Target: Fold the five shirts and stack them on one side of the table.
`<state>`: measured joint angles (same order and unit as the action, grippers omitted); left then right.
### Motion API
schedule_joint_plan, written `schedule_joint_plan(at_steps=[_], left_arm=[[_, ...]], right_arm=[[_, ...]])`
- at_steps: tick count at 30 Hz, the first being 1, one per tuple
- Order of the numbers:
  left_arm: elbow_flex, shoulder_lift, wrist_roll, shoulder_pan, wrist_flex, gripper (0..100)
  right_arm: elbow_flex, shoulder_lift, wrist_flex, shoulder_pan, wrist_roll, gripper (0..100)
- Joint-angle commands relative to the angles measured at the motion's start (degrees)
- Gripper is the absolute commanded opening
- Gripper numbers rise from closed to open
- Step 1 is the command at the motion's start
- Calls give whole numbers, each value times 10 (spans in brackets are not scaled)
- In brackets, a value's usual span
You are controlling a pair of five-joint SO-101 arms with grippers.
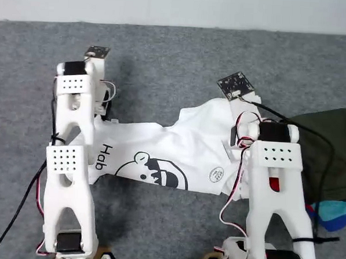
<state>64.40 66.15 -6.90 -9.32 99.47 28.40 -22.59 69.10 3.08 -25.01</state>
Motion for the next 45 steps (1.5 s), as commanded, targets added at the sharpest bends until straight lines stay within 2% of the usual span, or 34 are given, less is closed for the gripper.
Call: schedule_joint_plan(at_steps=[1, 7, 13, 21, 27, 30, 32, 34, 36, 39, 45], left_arm=[[15, -4, 4, -4, 9, 13], [15, 2, 11, -3, 6, 12], [20, 18, 40, -1, -7, 12], [36, 25, 40, -3, -1, 12], [36, 25, 40, -3, -1, 12], [36, 25, 40, -3, -1, 12], [36, 25, 40, -3, -1, 12], [36, 25, 40, -3, 0, 12], [36, 25, 40, -3, 0, 12], [41, 19, 40, -4, 8, 12], [62, -108, 78, -3, 11, 12]], right_arm=[[-20, 0, -78, 3, 26, 240], [-62, 111, -186, 27, 87, 210], [-276, 347, -184, 59, 89, 224], [-628, 650, -80, 57, 89, 223], [-849, 815, 1, 42, 85, 220], [-945, 880, 28, 28, 84, 137], [-1007, 912, 64, 22, 84, 6], [-1072, 933, 115, 18, 84, 36], [-1145, 942, 162, 18, 87, 3], [-1254, 941, 229, 22, 88, 9], [-1248, 838, 312, 20, 85, 10]])
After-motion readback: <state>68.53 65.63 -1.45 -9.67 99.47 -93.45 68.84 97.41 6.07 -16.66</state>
